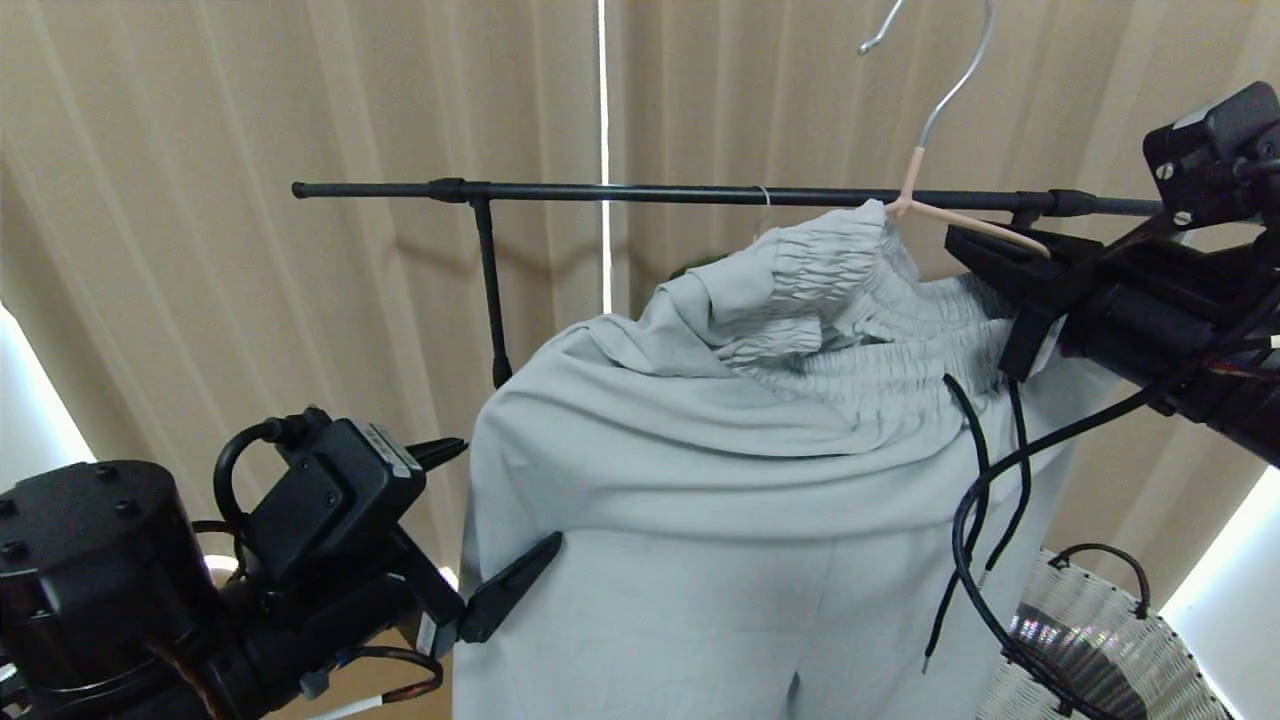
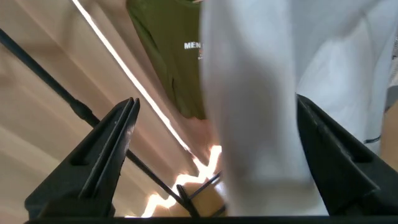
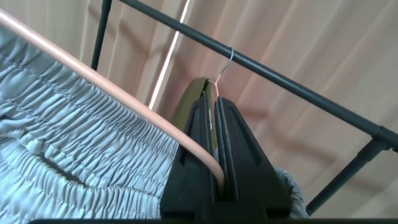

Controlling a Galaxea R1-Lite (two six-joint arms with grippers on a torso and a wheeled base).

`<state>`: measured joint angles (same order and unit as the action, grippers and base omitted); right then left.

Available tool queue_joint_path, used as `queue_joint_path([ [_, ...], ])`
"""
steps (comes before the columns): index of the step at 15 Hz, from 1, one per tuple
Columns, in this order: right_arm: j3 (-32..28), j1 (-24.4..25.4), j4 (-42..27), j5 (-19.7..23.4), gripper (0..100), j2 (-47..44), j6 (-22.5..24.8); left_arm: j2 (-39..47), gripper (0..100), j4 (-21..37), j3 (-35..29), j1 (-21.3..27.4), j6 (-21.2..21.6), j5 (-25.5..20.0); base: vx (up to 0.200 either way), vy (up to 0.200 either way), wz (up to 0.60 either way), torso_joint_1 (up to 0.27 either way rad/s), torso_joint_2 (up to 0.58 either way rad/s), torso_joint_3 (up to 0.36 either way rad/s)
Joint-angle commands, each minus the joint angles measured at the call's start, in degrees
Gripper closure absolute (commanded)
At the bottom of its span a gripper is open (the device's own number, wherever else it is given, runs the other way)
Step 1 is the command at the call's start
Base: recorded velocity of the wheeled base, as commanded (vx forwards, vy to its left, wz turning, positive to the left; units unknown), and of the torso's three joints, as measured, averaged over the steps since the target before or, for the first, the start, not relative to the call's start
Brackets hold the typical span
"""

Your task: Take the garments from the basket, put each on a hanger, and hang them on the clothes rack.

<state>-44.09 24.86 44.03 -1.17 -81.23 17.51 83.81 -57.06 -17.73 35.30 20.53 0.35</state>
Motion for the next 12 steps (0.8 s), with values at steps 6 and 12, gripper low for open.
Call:
queue_joint_path([
  [6, -2.93, 0.02, -1.58, -0.15, 100, -0.25, -0.02, 0.56, 100, -0.15, 5.51, -6.92, 8.04, 0.44, 0.0, 0.0, 0.0, 0.0, 0.0, 0.0],
  [12, -6.0, -0.25, -5.54, -0.59, 100, -0.51, -0.37, 0.56, 100, -0.15, 7.53, -15.0, 11.99, 0.26, 0.0, 0.0, 0.0, 0.0, 0.0, 0.0],
])
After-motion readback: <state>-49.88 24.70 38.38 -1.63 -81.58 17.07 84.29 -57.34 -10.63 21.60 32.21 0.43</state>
